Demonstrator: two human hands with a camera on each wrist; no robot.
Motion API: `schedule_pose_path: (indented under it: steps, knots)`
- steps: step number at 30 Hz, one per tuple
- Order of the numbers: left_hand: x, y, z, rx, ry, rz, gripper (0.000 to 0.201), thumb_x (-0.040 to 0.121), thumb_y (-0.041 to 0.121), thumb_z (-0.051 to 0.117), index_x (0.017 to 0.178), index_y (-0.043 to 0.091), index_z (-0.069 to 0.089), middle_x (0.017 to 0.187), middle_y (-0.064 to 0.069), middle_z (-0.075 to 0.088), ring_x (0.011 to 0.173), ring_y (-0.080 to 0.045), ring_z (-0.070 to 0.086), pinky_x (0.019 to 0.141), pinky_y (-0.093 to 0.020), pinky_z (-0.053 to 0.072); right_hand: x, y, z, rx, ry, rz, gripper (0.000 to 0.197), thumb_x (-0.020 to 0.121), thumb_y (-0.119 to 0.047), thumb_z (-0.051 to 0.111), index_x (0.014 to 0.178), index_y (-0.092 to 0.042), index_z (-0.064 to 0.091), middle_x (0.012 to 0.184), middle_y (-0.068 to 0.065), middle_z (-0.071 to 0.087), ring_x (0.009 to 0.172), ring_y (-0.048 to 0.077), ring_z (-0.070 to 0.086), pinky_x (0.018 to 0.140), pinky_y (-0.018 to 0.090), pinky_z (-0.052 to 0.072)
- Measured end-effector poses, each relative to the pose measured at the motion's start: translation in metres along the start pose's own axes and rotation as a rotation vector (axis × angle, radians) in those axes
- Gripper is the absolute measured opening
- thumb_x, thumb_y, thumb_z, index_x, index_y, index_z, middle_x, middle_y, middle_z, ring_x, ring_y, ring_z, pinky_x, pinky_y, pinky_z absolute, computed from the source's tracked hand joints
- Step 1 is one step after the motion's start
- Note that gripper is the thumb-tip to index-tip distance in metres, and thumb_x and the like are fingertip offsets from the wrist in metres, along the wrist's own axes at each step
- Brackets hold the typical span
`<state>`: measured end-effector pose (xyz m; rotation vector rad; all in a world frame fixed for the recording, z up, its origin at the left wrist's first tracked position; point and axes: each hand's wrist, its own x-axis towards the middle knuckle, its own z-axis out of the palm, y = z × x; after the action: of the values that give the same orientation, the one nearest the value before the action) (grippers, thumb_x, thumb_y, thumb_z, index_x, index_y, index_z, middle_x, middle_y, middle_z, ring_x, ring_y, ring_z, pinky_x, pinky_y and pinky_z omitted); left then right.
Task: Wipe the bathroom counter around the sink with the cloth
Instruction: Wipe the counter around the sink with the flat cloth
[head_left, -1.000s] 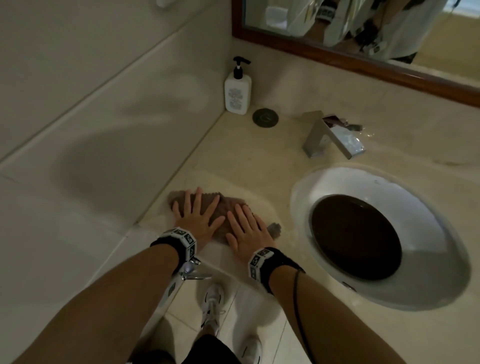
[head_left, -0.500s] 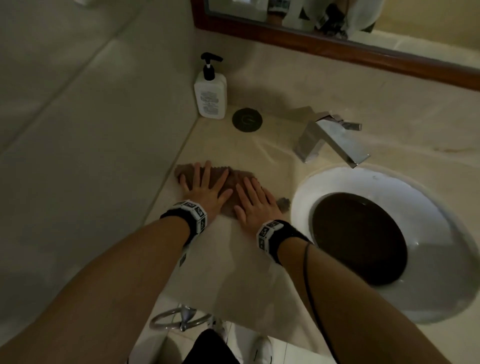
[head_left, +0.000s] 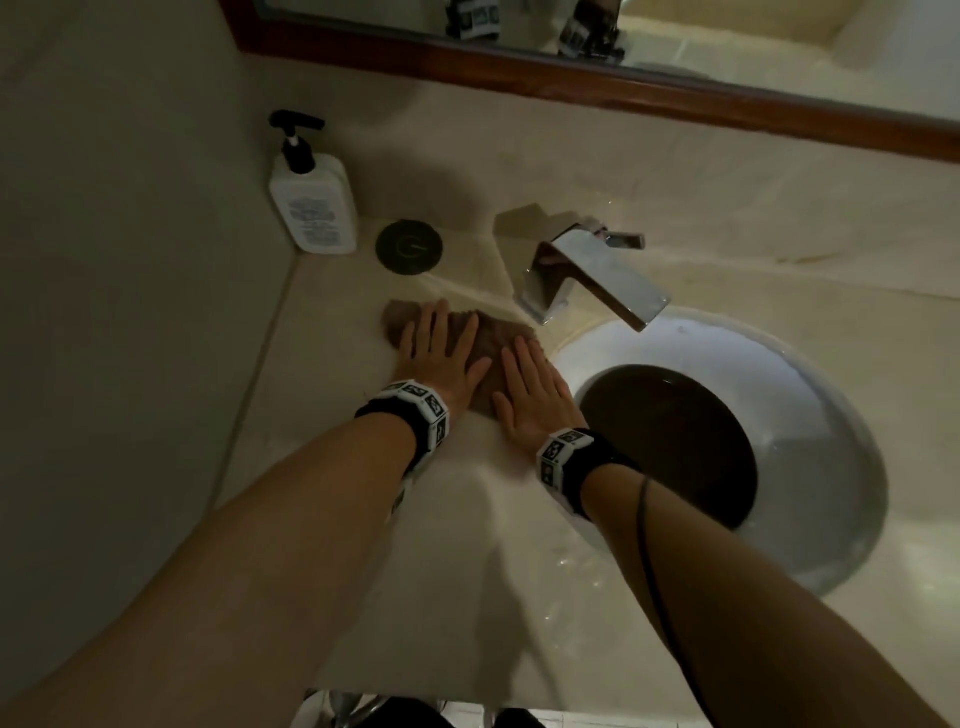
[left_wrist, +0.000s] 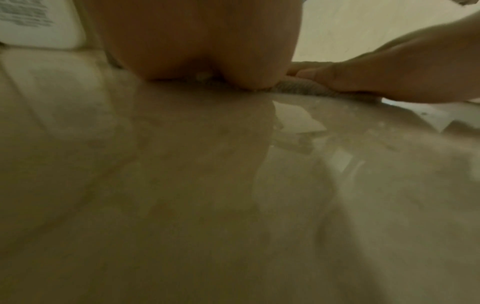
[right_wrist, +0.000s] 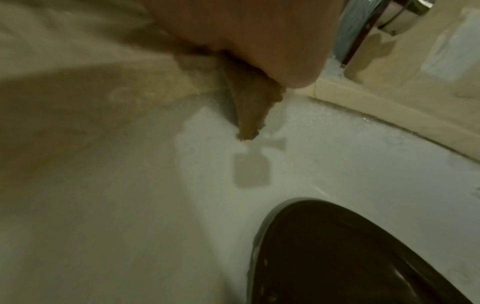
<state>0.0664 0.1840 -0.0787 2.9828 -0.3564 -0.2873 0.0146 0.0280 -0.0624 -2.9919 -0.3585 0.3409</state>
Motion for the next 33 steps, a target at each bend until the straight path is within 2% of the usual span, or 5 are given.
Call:
schedule_pose_path:
  steps: [4, 14, 22, 27, 33]
  knots:
    - [0.013, 0.013, -0.002, -0.016, 0.035, 0.052, 0.071, 0.092, 0.056, 0.013, 0.151, 0.016, 0.018, 0.157, -0.020, 0.014, 0.146, -0.032, 0.013, 0.116, -0.046, 0.010, 0.006, 0.013, -0.001, -0.006, 0.023, 0.019, 0.078, 0.087, -0.050, -0.004, 0.150, -0.006, 0.010, 0.159, 0.014, 0.004, 0.147, 0.026, -0.001, 0.119, 0.037, 0.002]
    - [0.032, 0.021, -0.006, 0.007, 0.017, 0.038, 0.075, 0.091, 0.056, 0.008, 0.151, 0.010, 0.010, 0.159, -0.016, 0.010, 0.147, -0.030, 0.008, 0.117, -0.043, 0.006, 0.017, 0.030, -0.002, 0.044, 0.086, -0.069, 0.068, 0.095, -0.043, 0.012, 0.145, 0.000, 0.028, 0.153, 0.020, 0.025, 0.144, 0.033, 0.018, 0.119, 0.041, 0.010]
    - [0.014, 0.023, -0.001, 0.024, -0.001, -0.059, 0.065, 0.097, 0.055, 0.023, 0.152, 0.026, 0.004, 0.161, -0.006, 0.001, 0.147, -0.028, 0.001, 0.116, -0.048, 0.001, 0.009, 0.025, 0.001, 0.030, 0.041, -0.113, 0.067, 0.094, -0.041, 0.019, 0.140, 0.005, 0.037, 0.147, 0.025, 0.035, 0.139, 0.037, 0.030, 0.115, 0.047, 0.023]
    - [-0.024, 0.018, -0.004, 0.042, -0.132, -0.096, 0.061, 0.093, 0.063, 0.013, 0.147, 0.043, -0.008, 0.159, 0.004, -0.016, 0.145, -0.029, -0.014, 0.113, -0.058, -0.008, -0.020, 0.008, 0.006, 0.041, 0.016, -0.126, 0.072, 0.091, -0.044, 0.011, 0.145, 0.002, 0.027, 0.153, 0.021, 0.023, 0.143, 0.034, 0.019, 0.117, 0.045, 0.017]
    - [-0.080, 0.020, 0.005, 0.054, -0.115, -0.138, 0.065, 0.093, 0.064, 0.013, 0.148, 0.039, -0.009, 0.160, 0.000, -0.015, 0.146, -0.029, -0.014, 0.113, -0.058, -0.006, -0.060, -0.010, 0.014, -0.024, -0.078, -0.105, 0.083, 0.081, -0.051, -0.012, 0.150, -0.009, 0.000, 0.159, 0.012, -0.008, 0.146, 0.024, -0.010, 0.119, 0.037, -0.003]
